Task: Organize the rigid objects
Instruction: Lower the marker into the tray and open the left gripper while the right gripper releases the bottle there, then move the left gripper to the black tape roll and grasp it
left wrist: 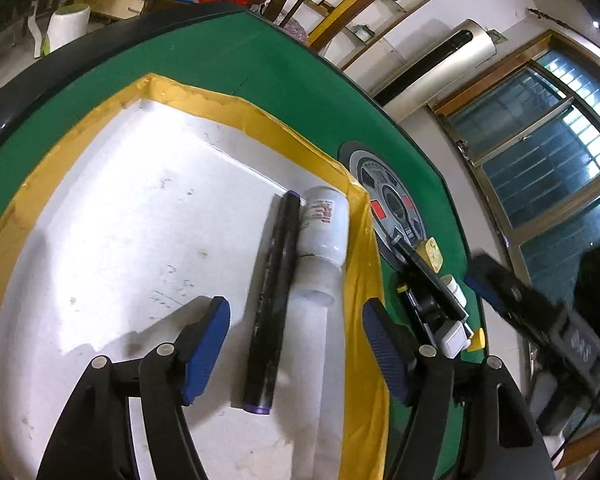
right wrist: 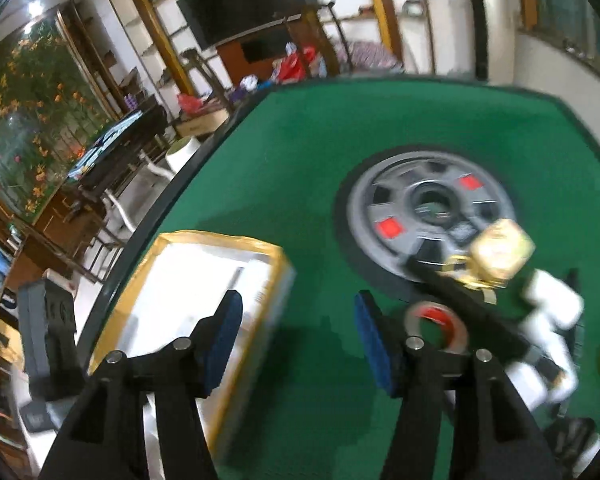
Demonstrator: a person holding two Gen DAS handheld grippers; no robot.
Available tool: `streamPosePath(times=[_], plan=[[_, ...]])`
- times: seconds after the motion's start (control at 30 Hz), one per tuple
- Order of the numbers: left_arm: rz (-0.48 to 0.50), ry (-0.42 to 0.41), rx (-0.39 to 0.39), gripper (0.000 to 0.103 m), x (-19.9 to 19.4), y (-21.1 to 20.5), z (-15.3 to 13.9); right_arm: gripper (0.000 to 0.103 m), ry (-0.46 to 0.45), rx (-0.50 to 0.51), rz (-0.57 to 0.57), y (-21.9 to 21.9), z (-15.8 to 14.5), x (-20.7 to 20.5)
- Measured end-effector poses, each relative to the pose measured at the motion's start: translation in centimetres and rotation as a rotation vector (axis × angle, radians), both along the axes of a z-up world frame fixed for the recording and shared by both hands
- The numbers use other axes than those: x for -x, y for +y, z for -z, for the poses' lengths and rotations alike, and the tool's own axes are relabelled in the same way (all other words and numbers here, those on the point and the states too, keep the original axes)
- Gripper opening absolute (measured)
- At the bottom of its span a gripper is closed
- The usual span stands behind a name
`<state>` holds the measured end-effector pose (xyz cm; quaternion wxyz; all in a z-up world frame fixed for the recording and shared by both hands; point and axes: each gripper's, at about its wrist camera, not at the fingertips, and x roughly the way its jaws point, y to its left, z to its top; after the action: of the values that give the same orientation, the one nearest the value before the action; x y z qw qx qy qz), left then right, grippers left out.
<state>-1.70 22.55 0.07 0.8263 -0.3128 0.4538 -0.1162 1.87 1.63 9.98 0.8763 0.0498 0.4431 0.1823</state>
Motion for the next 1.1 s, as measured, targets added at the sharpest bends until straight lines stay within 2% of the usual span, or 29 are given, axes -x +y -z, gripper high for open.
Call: streamPosePath(times=[0.07,0.13,0.27,0.4,0.47,0.53,0.67,0.83,0.97,1.1], plan=[[-0.006,0.010,0.044,0.072,-0.2,0.3,-0.2,0.063,-0.026,-0.007,0.025,-2.3,-0.4,1.5],[-0.026,-0.026,0.045,0.072,0.3,0.5,-1.4,0.064,-0.047,-0.012,0.052,-4.7,-0.7,2.8],[-0.034,-0.140,-0.018,0.072,2.5,0.0,-5.9,0.071,-0.091,-0.003,0.130,-10.8,-1.2,5.4],[0.023,-0.227,-0.115,0.088,3.9,-3.1,-9.6,0.074,-0.120,-0.002,0.234,-16.2,-1.1,6.7],[0.083,-0.246,-0.150,0.090,4.0,-5.9,-10.4,0.074,-0.122,-0.020,0.296,-19.1,-0.7,7.3],[0.145,-0.238,-0.161,0.090,3.5,-8.3,-10.1,0.074,-0.113,-0.045,0.338,-21.1,-0.2,7.6],[0.222,-0.161,-0.162,0.090,2.0,-12.8,-8.0,0.074,-0.100,-0.073,0.410,-24.5,1.4,8.6],[0.263,-0.087,-0.177,0.090,1.9,-16.4,-6.0,0.074,-0.123,-0.053,0.475,-27.7,2.7,9.5],[0.196,-0.006,-0.132,0.090,0.1,-17.2,-4.0,0.074,-0.136,-0.076,0.530,-30.0,3.8,9.6],[0.108,-0.006,-0.171,0.090,-2.0,-16.9,-3.4,0.074,-0.133,-0.118,0.549,-31.6,5.2,9.7]])
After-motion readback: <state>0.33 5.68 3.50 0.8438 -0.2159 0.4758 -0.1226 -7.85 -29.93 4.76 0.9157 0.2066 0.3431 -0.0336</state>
